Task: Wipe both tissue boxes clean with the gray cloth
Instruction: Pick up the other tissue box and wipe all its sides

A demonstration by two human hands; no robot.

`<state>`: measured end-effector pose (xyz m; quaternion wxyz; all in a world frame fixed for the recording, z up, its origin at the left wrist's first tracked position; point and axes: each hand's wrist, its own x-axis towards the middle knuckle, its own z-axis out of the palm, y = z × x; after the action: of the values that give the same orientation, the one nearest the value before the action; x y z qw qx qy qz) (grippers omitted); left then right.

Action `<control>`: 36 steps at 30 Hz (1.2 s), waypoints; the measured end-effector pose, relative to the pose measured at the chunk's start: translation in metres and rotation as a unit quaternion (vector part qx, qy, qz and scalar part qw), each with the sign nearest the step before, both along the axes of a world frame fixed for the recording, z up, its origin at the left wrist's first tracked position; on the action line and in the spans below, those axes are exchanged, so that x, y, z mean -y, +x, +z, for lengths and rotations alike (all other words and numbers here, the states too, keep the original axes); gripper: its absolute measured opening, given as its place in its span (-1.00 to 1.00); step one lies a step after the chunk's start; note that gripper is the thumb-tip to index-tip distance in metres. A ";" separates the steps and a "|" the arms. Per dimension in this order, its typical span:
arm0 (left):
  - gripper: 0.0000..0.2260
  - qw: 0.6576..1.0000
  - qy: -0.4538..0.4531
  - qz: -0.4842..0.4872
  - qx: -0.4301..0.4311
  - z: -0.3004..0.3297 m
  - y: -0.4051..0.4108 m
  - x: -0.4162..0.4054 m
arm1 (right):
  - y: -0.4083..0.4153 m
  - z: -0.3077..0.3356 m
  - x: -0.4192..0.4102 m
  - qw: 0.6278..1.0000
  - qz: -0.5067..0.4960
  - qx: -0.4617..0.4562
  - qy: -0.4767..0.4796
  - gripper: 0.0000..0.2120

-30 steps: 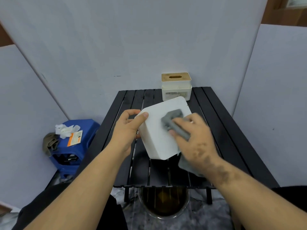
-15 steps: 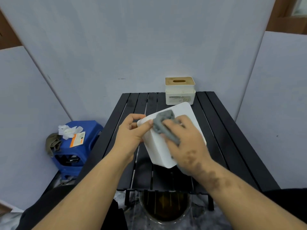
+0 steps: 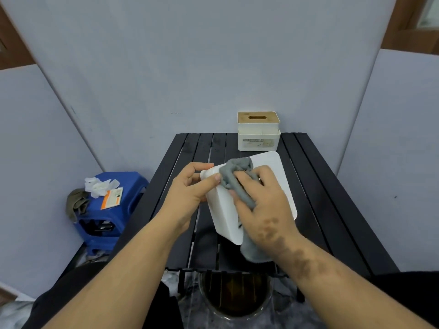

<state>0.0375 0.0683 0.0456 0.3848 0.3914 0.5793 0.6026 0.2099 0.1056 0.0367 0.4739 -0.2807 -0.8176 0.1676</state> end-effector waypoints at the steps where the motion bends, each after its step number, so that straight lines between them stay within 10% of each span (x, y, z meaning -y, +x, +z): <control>1: -0.62 1.000 -0.001 -0.001 0.001 0.000 -0.001 0.001 | 0.003 0.001 -0.006 1.000 0.003 0.017 0.015 -0.66; 9: -0.68 0.999 -0.003 0.037 0.014 -0.002 0.005 0.003 | 0.032 0.001 -0.049 0.980 -0.161 -0.041 -0.104 -0.68; 17: -0.81 0.998 -0.001 0.052 0.028 -0.001 -0.003 -0.001 | 0.015 -0.023 0.004 0.976 0.051 0.176 0.120 -0.68; 23: -0.80 0.998 -0.013 0.064 0.016 -0.003 -0.003 -0.001 | 0.066 -0.034 -0.051 0.986 -0.149 0.065 -0.041 -0.69; 31: -0.83 0.998 -0.002 0.068 -0.007 -0.004 0.002 -0.003 | 0.041 -0.036 0.026 0.962 0.071 0.235 0.120 -0.65; 36: -0.82 0.997 -0.004 0.078 -0.015 -0.002 0.002 -0.001 | 0.086 -0.046 -0.027 0.991 -0.049 0.127 -0.001 -0.65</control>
<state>0.0391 0.0690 0.0437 0.3295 0.3524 0.6162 0.6225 0.2963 0.1331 -0.0090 0.3737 -0.3398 -0.8563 0.1077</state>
